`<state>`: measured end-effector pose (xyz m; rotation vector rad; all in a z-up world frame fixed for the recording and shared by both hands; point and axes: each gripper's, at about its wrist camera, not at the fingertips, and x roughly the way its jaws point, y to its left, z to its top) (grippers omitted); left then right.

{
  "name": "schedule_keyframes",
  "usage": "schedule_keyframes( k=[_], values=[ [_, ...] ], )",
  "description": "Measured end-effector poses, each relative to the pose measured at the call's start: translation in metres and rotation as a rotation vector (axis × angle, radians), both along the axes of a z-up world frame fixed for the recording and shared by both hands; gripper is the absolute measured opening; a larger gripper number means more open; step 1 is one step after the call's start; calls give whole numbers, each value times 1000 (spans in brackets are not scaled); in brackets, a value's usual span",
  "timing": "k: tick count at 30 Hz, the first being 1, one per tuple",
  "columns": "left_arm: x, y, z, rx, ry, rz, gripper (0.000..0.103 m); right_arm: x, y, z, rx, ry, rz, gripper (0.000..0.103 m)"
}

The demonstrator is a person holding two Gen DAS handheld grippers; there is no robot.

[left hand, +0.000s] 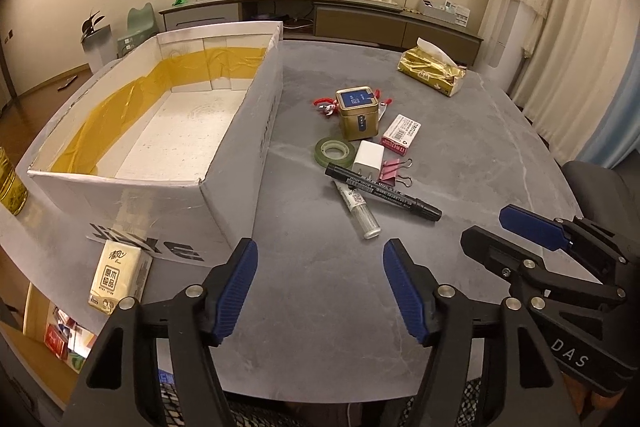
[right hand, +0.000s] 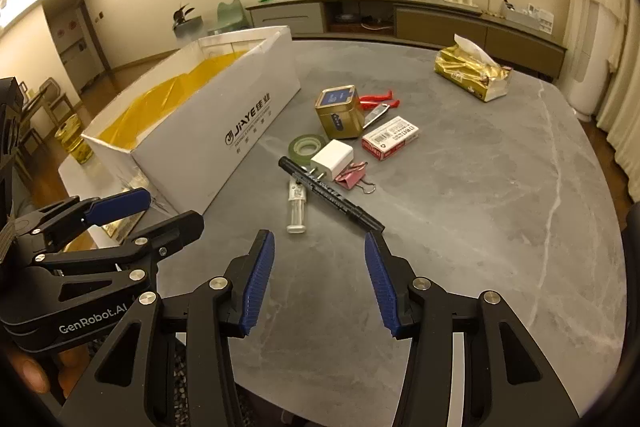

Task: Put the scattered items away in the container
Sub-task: 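Grasp the black marker with the right tool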

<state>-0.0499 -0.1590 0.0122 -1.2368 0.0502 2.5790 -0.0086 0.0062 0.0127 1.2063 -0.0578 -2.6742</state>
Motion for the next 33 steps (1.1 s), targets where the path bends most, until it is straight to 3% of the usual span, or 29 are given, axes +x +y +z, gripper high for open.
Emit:
schedule_keyframes(
  k=[12,27,29,33],
  values=[
    [-26,10,-22,-10,-52,-4,70,-40,4,-21,33,-43,66,51],
    [-66,12,-51,11,-119,-39,70,-108,-10,-79,118,-139,202,50],
    [-69,17,-54,13,-124,-52,70,-111,-6,-84,115,-134,203,47],
    [-75,27,-59,8,-136,-60,70,-110,2,-81,104,-120,206,22]
  ],
)
